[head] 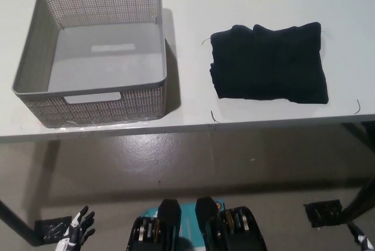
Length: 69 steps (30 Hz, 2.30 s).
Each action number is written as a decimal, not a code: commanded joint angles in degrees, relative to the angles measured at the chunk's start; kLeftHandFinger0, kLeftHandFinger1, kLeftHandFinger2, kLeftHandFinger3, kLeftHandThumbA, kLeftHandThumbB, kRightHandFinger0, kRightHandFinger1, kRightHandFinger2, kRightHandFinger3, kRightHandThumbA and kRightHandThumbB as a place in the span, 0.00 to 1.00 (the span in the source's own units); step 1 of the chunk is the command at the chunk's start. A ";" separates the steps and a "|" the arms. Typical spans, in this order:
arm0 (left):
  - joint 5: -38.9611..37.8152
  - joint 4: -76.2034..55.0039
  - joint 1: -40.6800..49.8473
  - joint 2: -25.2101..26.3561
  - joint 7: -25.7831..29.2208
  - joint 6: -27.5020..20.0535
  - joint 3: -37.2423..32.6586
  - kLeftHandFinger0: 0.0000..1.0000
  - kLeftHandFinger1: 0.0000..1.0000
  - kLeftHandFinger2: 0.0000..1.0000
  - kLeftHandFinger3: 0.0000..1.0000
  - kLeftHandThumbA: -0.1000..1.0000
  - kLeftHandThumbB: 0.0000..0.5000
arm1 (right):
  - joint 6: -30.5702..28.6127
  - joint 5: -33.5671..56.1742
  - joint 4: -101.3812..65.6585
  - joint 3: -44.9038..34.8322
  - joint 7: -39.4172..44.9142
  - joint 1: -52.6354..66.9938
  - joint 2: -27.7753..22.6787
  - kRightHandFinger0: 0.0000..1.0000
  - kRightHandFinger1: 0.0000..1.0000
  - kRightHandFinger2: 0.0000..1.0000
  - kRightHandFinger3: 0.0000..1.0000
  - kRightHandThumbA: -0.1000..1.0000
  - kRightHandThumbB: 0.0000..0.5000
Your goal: Use the right hand to pick up a t shirt on the right hand side and place it into a contianer on the left side
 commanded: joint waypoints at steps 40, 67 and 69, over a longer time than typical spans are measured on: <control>0.08 -1.24 -1.86 1.09 -2.97 -3.39 -0.36 1.00 1.00 1.00 1.00 1.00 0.65 | 29.74 -30.12 -0.77 5.24 2.50 -45.99 -2.42 1.00 1.00 1.00 1.00 0.88 1.00; -0.77 -2.12 -2.57 1.01 -5.23 -3.39 -0.41 1.00 1.00 1.00 1.00 1.00 0.65 | 31.51 -30.85 10.49 12.70 1.05 -50.10 1.19 1.00 1.00 1.00 1.00 0.91 1.00; -0.99 -2.20 -2.70 0.98 -5.46 -3.39 -0.35 1.00 1.00 1.00 1.00 1.00 0.66 | 31.27 -30.80 11.26 12.82 0.44 -50.30 1.40 1.00 1.00 1.00 1.00 0.91 1.00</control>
